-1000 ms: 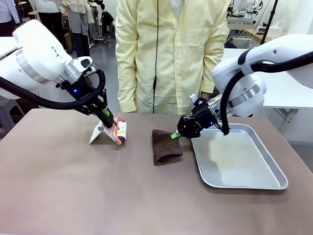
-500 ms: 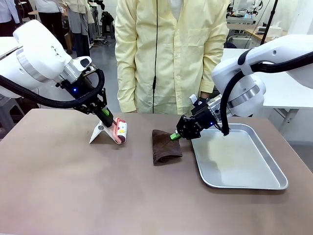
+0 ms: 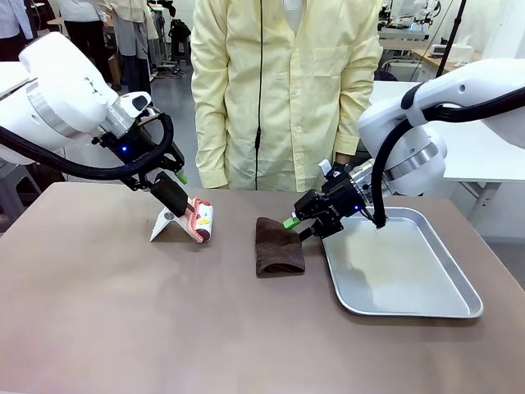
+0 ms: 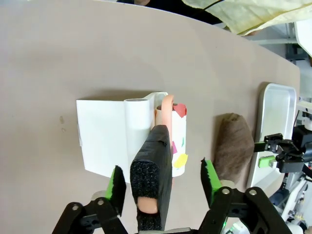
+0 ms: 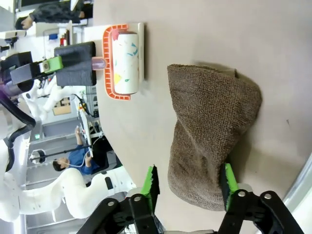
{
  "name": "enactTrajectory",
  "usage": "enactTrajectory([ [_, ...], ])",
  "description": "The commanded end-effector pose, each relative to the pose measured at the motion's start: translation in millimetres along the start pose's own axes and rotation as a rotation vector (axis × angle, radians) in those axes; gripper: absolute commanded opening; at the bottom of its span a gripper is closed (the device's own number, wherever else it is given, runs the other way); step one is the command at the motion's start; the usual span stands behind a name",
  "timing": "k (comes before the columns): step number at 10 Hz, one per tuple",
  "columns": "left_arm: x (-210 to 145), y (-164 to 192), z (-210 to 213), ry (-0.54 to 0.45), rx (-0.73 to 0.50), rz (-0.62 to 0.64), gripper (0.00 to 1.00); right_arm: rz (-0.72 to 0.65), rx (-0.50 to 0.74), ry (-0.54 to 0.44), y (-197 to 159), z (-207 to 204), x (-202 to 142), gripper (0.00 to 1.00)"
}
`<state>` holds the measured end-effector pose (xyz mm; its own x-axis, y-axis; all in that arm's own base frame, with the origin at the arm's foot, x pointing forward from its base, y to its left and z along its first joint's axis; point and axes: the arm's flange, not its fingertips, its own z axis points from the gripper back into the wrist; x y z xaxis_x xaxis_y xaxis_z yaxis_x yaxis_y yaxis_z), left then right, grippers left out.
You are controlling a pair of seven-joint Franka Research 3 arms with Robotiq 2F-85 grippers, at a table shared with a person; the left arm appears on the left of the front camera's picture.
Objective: Clean the surface of the table.
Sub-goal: Return the Lint Roller and towel to their original positions.
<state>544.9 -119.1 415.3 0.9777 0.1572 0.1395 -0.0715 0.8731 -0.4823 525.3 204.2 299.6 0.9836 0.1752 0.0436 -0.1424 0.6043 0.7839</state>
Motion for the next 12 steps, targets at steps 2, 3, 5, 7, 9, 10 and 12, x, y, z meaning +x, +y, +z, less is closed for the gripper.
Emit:
enactTrajectory([
  [2,-6,14,22,-0.031,-0.018,0.044,1.0,0.015,-0.02,-0.036,3,16,-5,1.0],
  [3,-14,23,38,-0.045,-0.043,0.045,1.0,0.029,-0.028,-0.068,5,31,-14,1.0],
  [5,-47,51,81,-0.017,-0.184,0.017,1.0,0.036,0.022,-0.155,2,71,-36,1.0],
  [7,-101,96,125,-0.018,-0.378,-0.02,1.0,0.031,0.14,-0.234,-11,112,-64,1.0],
  [9,-147,151,153,-0.056,-0.544,-0.028,1.0,0.04,0.218,-0.297,-19,143,-96,1.0],
  [10,-157,183,156,-0.078,-0.632,0.029,1.0,0.062,0.268,-0.315,-22,158,-112,1.0],
  [12,-167,229,147,-0.11,-0.783,0.079,1.0,0.014,0.325,-0.369,-31,182,-139,1.0],
])
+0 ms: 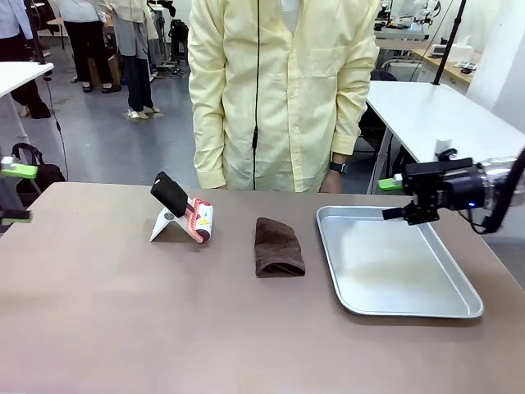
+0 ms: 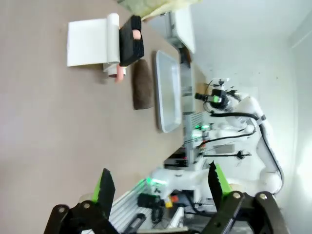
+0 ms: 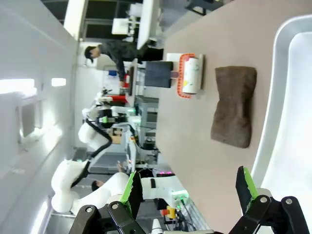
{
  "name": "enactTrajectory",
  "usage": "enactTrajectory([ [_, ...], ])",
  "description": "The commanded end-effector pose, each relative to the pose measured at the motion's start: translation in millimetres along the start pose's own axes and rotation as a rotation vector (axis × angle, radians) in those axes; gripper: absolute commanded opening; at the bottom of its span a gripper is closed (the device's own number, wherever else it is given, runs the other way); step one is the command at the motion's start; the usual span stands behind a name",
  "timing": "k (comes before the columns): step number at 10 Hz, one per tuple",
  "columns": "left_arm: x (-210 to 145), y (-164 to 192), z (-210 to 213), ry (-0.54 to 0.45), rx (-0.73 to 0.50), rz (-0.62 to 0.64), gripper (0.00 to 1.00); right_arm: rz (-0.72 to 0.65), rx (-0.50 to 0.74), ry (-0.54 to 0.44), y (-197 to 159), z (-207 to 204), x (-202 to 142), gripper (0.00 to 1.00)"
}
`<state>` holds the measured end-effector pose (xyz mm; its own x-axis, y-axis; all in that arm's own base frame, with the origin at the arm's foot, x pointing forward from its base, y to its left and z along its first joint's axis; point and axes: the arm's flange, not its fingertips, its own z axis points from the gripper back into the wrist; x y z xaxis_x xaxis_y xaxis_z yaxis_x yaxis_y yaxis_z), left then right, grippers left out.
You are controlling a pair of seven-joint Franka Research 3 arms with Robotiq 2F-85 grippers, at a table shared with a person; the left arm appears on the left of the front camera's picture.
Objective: Clean the surface of the table.
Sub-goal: Return the Lint Roller and towel to their original positions.
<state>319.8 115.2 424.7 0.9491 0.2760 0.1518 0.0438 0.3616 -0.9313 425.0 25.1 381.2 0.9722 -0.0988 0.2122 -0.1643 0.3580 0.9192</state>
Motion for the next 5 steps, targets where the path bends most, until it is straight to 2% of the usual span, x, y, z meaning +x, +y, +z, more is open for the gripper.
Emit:
enactTrajectory([
  [1,18,29,0,-0.018,-0.117,-0.013,1.0,0.0,0.09,-0.068,-1,18,-16,1.0],
  [3,29,36,1,-0.007,-0.203,-0.048,1.0,-0.049,0.066,-0.16,-4,18,-18,1.0],
  [4,4,32,9,-0.027,-0.102,0.006,1.0,-0.031,0.056,-0.051,-2,22,-14,1.0],
  [5,4,32,9,-0.027,-0.102,0.006,1.0,-0.031,0.056,-0.051,-2,22,-14,1.0],
])
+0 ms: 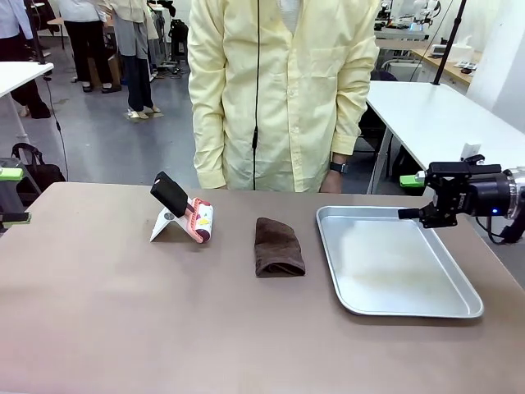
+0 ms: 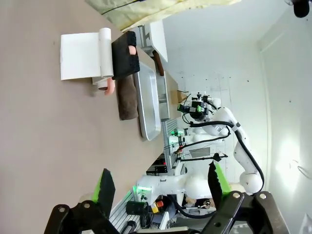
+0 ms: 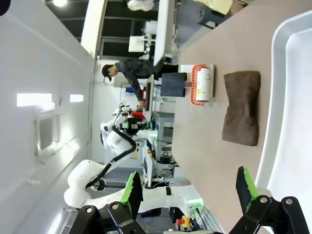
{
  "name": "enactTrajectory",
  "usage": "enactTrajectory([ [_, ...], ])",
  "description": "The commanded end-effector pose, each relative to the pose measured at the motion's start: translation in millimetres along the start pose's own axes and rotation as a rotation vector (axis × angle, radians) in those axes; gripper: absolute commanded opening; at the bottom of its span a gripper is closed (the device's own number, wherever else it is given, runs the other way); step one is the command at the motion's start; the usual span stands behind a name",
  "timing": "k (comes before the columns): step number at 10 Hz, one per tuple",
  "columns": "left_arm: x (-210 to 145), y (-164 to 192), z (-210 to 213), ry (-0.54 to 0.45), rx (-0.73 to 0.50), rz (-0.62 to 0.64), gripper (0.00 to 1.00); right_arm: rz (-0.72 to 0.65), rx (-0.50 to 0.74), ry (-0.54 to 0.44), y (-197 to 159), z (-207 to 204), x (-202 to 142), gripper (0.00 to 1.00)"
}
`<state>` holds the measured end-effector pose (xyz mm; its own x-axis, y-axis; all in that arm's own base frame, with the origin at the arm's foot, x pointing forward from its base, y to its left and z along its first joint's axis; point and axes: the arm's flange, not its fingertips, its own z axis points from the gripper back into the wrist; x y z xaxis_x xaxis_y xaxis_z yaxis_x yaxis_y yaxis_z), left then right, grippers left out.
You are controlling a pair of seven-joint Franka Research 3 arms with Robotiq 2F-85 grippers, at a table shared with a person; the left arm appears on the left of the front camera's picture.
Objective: Clean the surface of the table.
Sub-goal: Return the Lint Roller and towel to their original positions.
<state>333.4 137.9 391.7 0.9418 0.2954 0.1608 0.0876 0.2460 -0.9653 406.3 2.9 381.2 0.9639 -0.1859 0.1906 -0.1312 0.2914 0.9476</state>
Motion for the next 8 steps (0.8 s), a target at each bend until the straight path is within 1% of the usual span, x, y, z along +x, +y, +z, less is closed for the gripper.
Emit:
enactTrajectory([
  [1,-10.1,-7.7,3.1,-0.005,0.027,0.008,1.0,0.015,-0.008,0.026,2.5,-2.1,2.0,1.0],
  [8,-10.1,-7.7,3.1,-0.005,0.027,0.008,1.0,0.015,-0.008,0.026,2.5,-2.1,2.0,1.0],
])
